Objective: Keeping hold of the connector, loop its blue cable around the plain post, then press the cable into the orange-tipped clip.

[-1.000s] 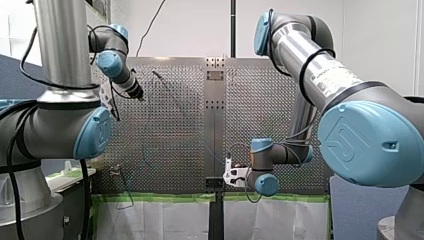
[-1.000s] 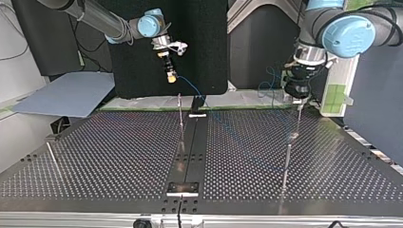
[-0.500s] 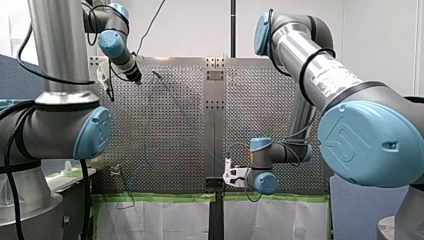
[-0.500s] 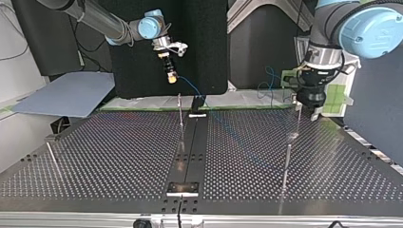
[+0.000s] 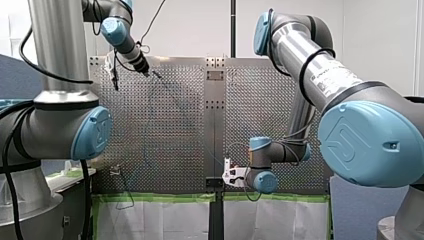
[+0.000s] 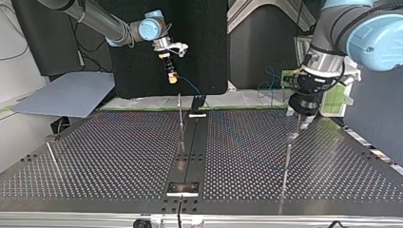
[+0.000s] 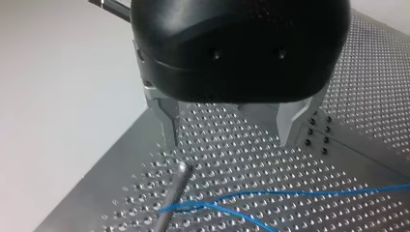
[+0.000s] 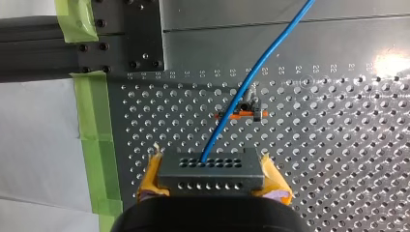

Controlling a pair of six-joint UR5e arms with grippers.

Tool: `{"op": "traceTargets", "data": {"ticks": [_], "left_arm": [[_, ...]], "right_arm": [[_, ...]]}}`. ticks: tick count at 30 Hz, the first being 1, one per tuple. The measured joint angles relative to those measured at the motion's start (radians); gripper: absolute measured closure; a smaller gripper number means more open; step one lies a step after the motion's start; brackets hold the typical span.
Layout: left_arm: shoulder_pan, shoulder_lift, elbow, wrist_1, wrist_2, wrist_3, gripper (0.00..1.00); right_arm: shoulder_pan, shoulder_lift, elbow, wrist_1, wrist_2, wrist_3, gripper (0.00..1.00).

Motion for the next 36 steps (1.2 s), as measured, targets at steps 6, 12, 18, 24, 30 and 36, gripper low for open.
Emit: {"op": "traceTargets", "data": {"ticks": [6,12,18,24,30,36], "left_arm": [[-0.008,-0.026,0.059,-0.058,0.007,0.006,0.0],[-0.015,-0.068,0.116,-0.108,0.048,0.004,0.0],[-0.017,-0.116,0.178,-0.127,0.056,-0.001,0.0],[-0.016,-0.125,0.235,-0.13,0.041,0.012,0.0],[-0.018,-0.126,0.293,-0.13,0.027,0.024,0.0],[-0.023,-0.126,0.354,-0.136,0.01,0.034,0.0]], "right_arm": [[0.0,0.0,-0.001,-0.001,0.0,-0.001,1.0],[0.0,0.0,-0.004,0.0,0.0,-0.001,1.0],[0.0,0.0,-0.005,0.0,0.0,-0.001,1.0],[0.0,0.0,-0.005,-0.002,0.0,-0.001,1.0],[0.0,0.0,-0.005,-0.002,0.0,-0.001,1.0],[0.0,0.0,-0.005,-0.001,0.0,-0.001,1.0]]}}
